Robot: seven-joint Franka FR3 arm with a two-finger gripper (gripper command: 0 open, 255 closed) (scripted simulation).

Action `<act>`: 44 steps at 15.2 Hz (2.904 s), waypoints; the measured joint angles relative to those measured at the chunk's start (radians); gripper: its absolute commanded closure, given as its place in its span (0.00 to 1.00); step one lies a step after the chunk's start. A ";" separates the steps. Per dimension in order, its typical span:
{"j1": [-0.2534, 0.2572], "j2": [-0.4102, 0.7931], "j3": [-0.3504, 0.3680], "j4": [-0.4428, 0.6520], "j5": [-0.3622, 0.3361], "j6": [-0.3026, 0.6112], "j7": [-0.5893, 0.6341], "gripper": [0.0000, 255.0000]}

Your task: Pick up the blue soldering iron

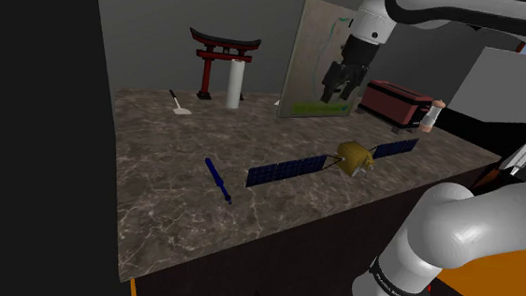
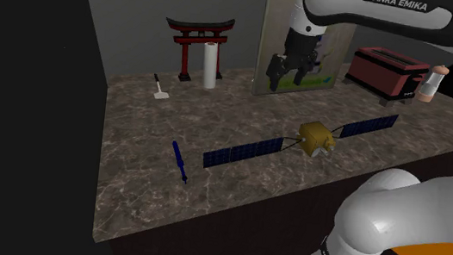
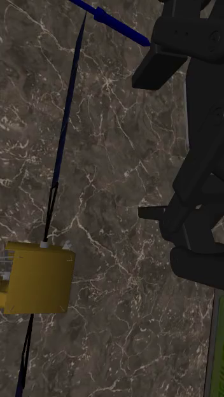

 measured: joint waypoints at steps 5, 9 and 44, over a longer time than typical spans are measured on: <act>0.014 0.046 0.045 -0.017 0.040 0.043 0.071 0.00; 0.034 0.109 0.106 -0.049 0.092 0.115 0.165 0.00; 0.119 0.740 0.349 0.101 0.208 0.542 0.588 1.00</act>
